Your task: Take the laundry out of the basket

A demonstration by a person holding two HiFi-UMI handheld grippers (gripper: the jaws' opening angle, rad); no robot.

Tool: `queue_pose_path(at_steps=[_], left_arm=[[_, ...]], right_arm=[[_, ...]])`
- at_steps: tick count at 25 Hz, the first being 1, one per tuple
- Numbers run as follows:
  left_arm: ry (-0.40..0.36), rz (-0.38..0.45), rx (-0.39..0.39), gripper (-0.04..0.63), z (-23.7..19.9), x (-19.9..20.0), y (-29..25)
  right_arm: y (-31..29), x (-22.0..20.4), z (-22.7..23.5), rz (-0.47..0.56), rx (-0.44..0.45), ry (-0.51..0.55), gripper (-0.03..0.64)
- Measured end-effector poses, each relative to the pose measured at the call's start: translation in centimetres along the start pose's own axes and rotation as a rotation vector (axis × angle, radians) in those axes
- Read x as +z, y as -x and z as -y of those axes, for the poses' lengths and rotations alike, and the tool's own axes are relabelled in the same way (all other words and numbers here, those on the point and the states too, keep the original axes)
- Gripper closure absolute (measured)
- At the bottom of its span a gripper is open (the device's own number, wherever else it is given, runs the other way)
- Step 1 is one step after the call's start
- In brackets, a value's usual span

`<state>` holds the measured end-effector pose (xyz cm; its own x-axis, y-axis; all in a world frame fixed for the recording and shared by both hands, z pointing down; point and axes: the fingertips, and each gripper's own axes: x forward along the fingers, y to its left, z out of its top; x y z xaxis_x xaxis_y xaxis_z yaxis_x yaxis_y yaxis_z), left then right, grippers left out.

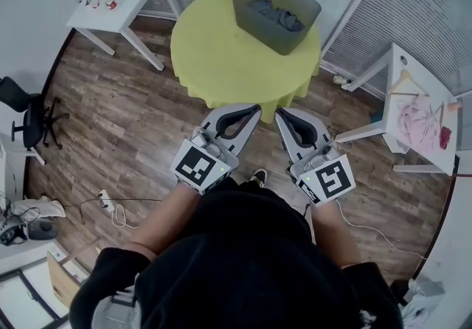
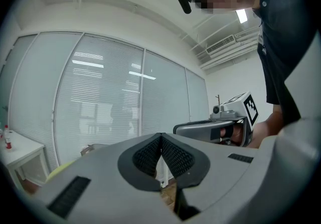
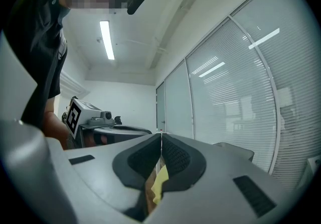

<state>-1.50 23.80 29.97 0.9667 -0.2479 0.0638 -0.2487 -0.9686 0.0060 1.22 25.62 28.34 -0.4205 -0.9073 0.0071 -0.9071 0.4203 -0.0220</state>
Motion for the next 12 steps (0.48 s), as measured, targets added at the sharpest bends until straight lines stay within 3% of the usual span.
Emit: queue_pose_path(at_steps=[12], left_arm=[[0.011,0.001,0.007,0.586,-2.8,-0.3,-5.0]], right_arm=[[-1.7,-0.5,5.4,-0.003,-0.006,-0.011,0.594]])
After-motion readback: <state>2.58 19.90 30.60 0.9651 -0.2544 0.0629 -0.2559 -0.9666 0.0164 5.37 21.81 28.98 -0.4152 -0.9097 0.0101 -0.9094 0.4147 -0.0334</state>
